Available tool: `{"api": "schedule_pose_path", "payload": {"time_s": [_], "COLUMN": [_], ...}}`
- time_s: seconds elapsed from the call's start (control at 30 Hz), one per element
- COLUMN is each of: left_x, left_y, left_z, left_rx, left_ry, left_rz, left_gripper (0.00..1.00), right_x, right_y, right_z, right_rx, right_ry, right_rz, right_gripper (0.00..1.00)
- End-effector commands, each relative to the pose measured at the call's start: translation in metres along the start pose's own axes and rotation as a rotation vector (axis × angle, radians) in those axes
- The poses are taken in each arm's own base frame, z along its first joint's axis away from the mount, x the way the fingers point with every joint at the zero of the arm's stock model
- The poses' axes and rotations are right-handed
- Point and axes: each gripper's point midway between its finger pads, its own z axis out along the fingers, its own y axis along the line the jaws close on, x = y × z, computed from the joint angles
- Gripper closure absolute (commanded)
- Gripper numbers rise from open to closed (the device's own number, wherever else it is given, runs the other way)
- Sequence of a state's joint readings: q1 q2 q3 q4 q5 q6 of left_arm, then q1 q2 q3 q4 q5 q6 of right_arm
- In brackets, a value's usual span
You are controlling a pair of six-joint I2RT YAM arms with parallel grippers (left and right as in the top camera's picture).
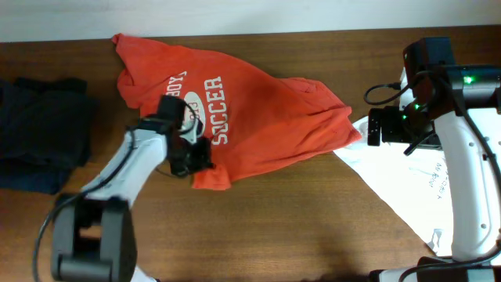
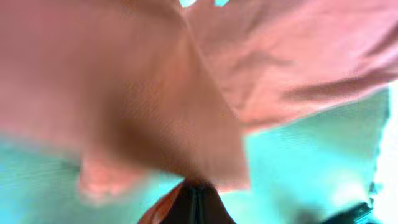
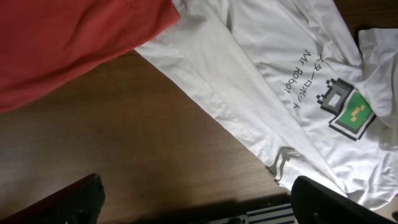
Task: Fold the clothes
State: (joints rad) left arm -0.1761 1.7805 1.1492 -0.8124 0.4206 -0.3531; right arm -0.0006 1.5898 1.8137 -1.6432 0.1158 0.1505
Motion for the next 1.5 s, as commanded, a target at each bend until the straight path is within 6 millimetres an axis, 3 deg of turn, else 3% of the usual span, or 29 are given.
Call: {"api": "schedule_pose_path", "payload": {"time_s": [0.0,0.1,0.17,0.2,0.23,0.4,0.53,0.6,0.63,0.67,0.7,0.8,0.87,1.0,1.07,1.1,1.13,1.17,1.2,1.33,1.4,1.47], "left_x": [-0.013,0.003,0.016,0.03,0.037,0.039,0.033,0.032,0.031,0.03,0.029,0.027,0.024,0.024,0.023,0.023,0.023,0.023,0.023,0.022,0.022,0.022], "left_y": [-0.001,0.034,0.072,0.102,0.113,0.144,0.151,0.153,0.156,0.159,0.162,0.163,0.163,0.163,0.163,0.163,0.162,0.161,0.158,0.156,0.155,0.155], "left_z": [-0.111,-0.147,-0.17,-0.178,-0.181,-0.196,-0.195,-0.191,-0.19,-0.19,-0.19,-0.189,-0.19,-0.189,-0.189,-0.189,-0.189,-0.188,-0.186,-0.185,-0.184,-0.184], "left_rx": [-0.055,-0.226,-0.375,-0.481,-0.515,-0.527,-0.526,-0.533,-0.543,-0.561,-0.572,-0.579,-0.575,-0.571,-0.57,-0.57,-0.565,-0.556,-0.541,-0.522,-0.519,-0.519], "left_ry": [-0.26,-0.334,-0.358,-0.346,-0.339,-0.376,-0.386,-0.367,-0.364,-0.366,-0.367,-0.368,-0.379,-0.379,-0.382,-0.382,-0.381,-0.378,-0.374,-0.37,-0.369,-0.368], "left_rz": [0.051,-0.011,-0.101,-0.266,-0.344,-0.51,-0.53,-0.533,-0.534,-0.535,-0.538,-0.539,-0.537,-0.537,-0.537,-0.536,-0.536,-0.535,-0.535,-0.534,-0.533,-0.533], "left_gripper": [0.99,0.99,0.99,0.99,1.0,1.0,1.0,1.0,0.99,0.99,0.99,1.0,0.99,1.0,1.0,0.99,0.99,1.0,1.0,0.99,1.0,1.0], "right_x": [-0.001,-0.001,-0.002,-0.004,-0.005,-0.013,-0.018,-0.011,-0.006,-0.001,0.004,0.008,0.009,0.014,0.004,-0.008,-0.017,-0.018,-0.015,0.018,0.019,-0.001], "right_y": [-0.007,-0.008,-0.007,-0.006,-0.004,0.014,0.029,0.04,0.041,0.042,0.043,0.046,0.048,0.049,0.045,0.026,-0.013,-0.035,-0.069,-0.168,-0.19,-0.189], "right_z": [0.001,0.001,0.001,0.003,0.006,0.054,0.101,0.129,0.141,0.154,0.171,0.2,0.217,0.253,0.262,0.267,0.271,0.271,0.27,0.265,0.261,0.253], "right_rx": [0.03,0.034,0.033,0.028,0.019,-0.042,-0.161,-0.222,-0.22,-0.218,-0.218,-0.218,-0.219,-0.214,-0.195,-0.107,0.05,0.125,0.21,0.274,0.152,-0.07], "right_ry": [0.0,-0.001,0.0,0.003,0.01,0.133,0.222,0.296,0.331,0.361,0.382,0.376,0.349,0.291,0.233,0.188,0.151,0.14,0.134,0.181,0.173,0.123], "right_rz": [0.013,0.012,0.013,0.013,0.015,0.013,-0.013,-0.08,-0.079,-0.078,-0.077,-0.077,-0.077,-0.079,-0.067,-0.001,0.141,0.219,0.344,0.762,0.895,0.927], "right_gripper": [0.01,0.01,0.01,0.01,0.02,0.01,0.01,0.03,0.22,0.57,0.71,0.76,0.95,0.96,0.96,0.96,0.96,0.96,0.96,0.94,0.94,0.94]}}
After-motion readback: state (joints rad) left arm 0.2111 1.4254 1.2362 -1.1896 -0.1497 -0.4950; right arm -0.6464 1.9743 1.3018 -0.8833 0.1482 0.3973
